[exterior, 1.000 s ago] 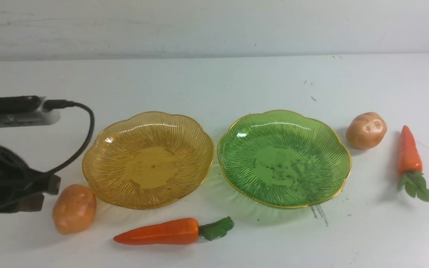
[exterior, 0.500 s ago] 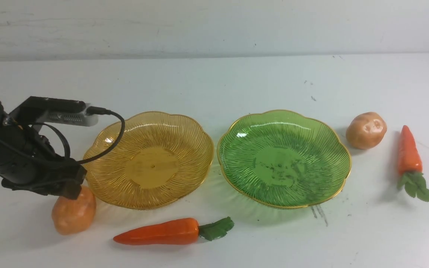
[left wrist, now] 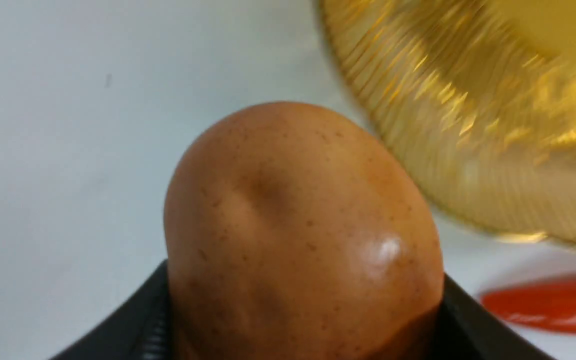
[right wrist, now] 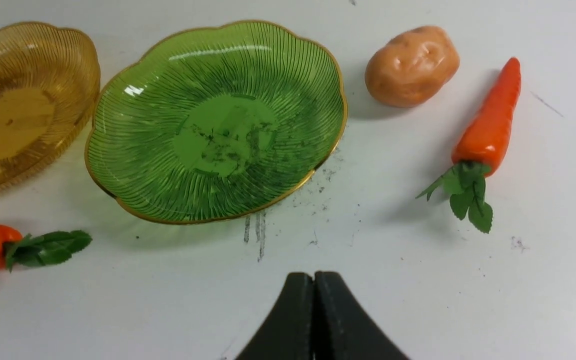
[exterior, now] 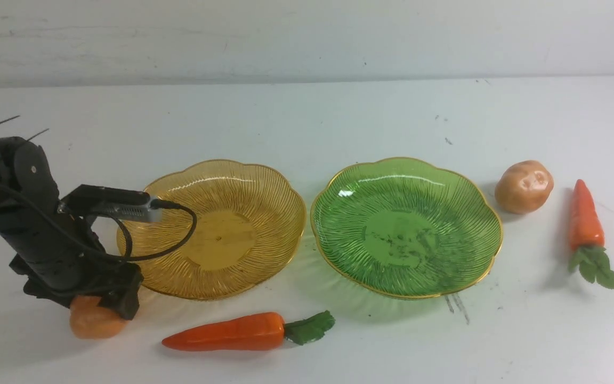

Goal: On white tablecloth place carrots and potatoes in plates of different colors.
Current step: 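Put the potatoes from the left side into the left plate with the left gripper, then pick up the potato from the right side of the table and place it in a plate with the right gripper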

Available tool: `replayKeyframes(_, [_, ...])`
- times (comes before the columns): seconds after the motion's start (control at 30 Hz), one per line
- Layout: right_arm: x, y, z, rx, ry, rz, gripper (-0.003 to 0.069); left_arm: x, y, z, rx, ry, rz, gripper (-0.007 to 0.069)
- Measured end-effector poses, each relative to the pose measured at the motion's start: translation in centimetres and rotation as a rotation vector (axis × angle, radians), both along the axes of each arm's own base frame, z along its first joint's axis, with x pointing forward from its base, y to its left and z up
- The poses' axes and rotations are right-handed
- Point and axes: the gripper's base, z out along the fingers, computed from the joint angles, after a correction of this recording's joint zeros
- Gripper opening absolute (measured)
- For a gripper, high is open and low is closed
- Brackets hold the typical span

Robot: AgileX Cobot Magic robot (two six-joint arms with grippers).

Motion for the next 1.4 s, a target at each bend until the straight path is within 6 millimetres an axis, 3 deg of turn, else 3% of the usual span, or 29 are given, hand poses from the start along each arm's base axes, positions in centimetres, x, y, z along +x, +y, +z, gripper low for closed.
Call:
replayKeyframes(0.07, [1.1,0.2,0.6,-0.026,0.038,-0.003,-0.0011,0.9,-2.3,1.8,-0.031,-0.120,-0.105,0.0438])
replayKeyframes(0.17, [3.3,0.4,1.9,-0.088,0.096,-0.021,-0.0011,2.0,-5.1,1.9,-0.044,-0.196,-0.214,0.0438])
replayKeyframes(0.23, [5.9,0.3,3.0,-0.124,0.164,-0.054,-0.0011,3.1,-7.0,0.0,-0.052,-0.195,-0.257,0.0440])
replayKeyframes(0.3, [9.5,-0.3,3.6,-0.134,0.264,-0.086,-0.0011,3.8,-7.6,-1.7,-0.057,-0.171,-0.251,0.0452])
replayKeyframes(0.47, [17.3,-1.4,3.1,0.015,0.386,-0.099,-0.0009,4.9,-7.9,-4.4,-0.069,-0.126,-0.196,0.0592])
replayKeyframes(0.57, [20.8,-1.2,1.7,0.040,0.417,-0.096,0.0014,4.9,-7.9,-4.4,-0.070,-0.126,-0.193,0.0668])
replayKeyframes(0.67, [24.1,-1.3,-0.7,0.035,0.417,-0.113,0.0101,5.2,-8.0,-3.7,-0.072,-0.139,-0.194,0.0683])
replayKeyframes(0.8, [27.7,-1.3,-3.7,0.066,0.411,-0.161,0.0297,5.4,-8.0,-2.7,-0.071,-0.125,-0.196,0.0682])
replayKeyframes(0.83, [28.9,-1.3,-4.9,0.081,0.414,-0.185,0.0379,5.4,-8.0,-2.4,-0.070,-0.115,-0.197,0.0674])
replayKeyframes(0.93, [31.6,-1.4,-8.1,0.114,0.450,-0.252,0.0568,5.5,-8.1,-1.7,-0.071,-0.115,-0.198,0.0621])
replayKeyframes(1.0, [33.2,-1.6,-10.4,0.114,0.482,-0.292,0.0654,5.6,-8.1,-1.3,-0.071,-0.118,-0.199,0.0582])
replayKeyframes(1.1, [35.0,-1.7,-12.9,0.113,0.519,-0.332,0.0687,5.6,-8.1,-0.8,-0.073,-0.128,-0.199,0.0536])
replayKeyframes(1.27, [36.1,-1.6,-14.9,0.132,0.559,-0.352,0.0689,5.5,-8.1,-0.8,-0.071,-0.112,-0.199,0.0507])
replayKeyframes(1.4, [36.0,-1.3,-15.8,0.158,0.610,-0.355,0.0621,5.5,-8.1,-0.8,-0.071,-0.111,-0.199,0.0487])
